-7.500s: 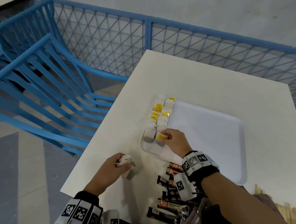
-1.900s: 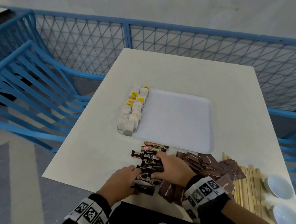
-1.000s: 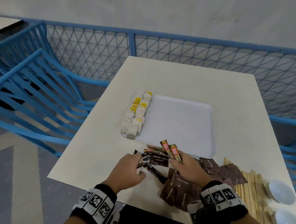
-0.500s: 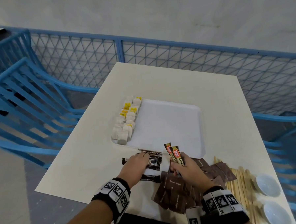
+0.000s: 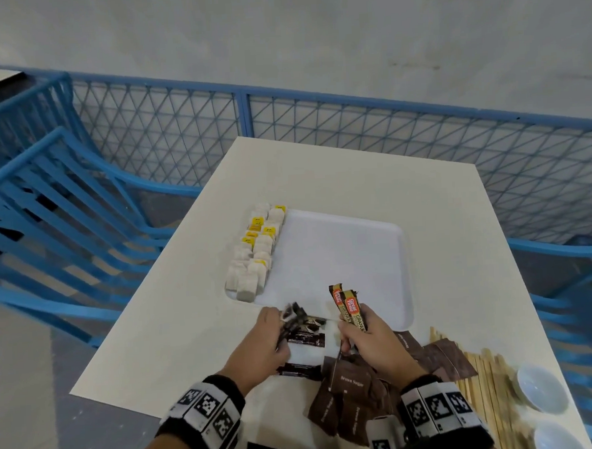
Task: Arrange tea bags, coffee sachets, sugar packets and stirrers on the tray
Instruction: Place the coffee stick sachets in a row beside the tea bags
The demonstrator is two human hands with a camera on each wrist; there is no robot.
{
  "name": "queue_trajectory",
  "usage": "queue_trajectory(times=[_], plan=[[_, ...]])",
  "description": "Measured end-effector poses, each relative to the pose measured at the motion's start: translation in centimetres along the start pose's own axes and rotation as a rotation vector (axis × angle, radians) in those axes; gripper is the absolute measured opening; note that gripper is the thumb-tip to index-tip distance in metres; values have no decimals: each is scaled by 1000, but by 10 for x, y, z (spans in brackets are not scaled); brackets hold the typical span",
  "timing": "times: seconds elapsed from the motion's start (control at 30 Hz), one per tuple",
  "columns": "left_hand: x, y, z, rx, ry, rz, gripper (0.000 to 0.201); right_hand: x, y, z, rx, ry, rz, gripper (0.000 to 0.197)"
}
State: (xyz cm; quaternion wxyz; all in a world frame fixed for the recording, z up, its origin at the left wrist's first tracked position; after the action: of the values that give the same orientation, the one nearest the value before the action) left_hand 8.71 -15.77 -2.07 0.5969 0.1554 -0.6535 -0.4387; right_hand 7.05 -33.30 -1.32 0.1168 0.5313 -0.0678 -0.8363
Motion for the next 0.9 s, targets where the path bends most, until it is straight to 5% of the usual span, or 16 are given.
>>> queue_trajectory(times=[0.23, 0.43, 0.7, 0.9], plan=[[6, 22, -5, 132, 271, 872, 24, -42, -37, -5, -83, 73, 55, 22], [26, 18, -2, 103, 344, 1286, 19, -64, -61, -10, -71, 87, 12, 24], [31, 26, -3, 119, 266, 1213, 41, -61, -80, -1, -130, 92, 254, 25], [24, 29, -7, 170, 365, 1232, 8, -56, -82, -7, -149, 119, 363, 46]])
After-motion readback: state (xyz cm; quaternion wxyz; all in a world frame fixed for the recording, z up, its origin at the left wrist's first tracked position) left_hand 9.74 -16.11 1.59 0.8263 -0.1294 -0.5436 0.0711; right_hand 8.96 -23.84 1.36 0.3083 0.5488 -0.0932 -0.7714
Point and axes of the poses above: each hand's wrist, its own z-axis away from the middle knuckle, its own y-axis out of the back of the hand, x = y × z, the point moved 8 cm from there along -z, towards the middle knuckle, and after that the axes turned 4 degrees about -y, right-handed, at the moved point
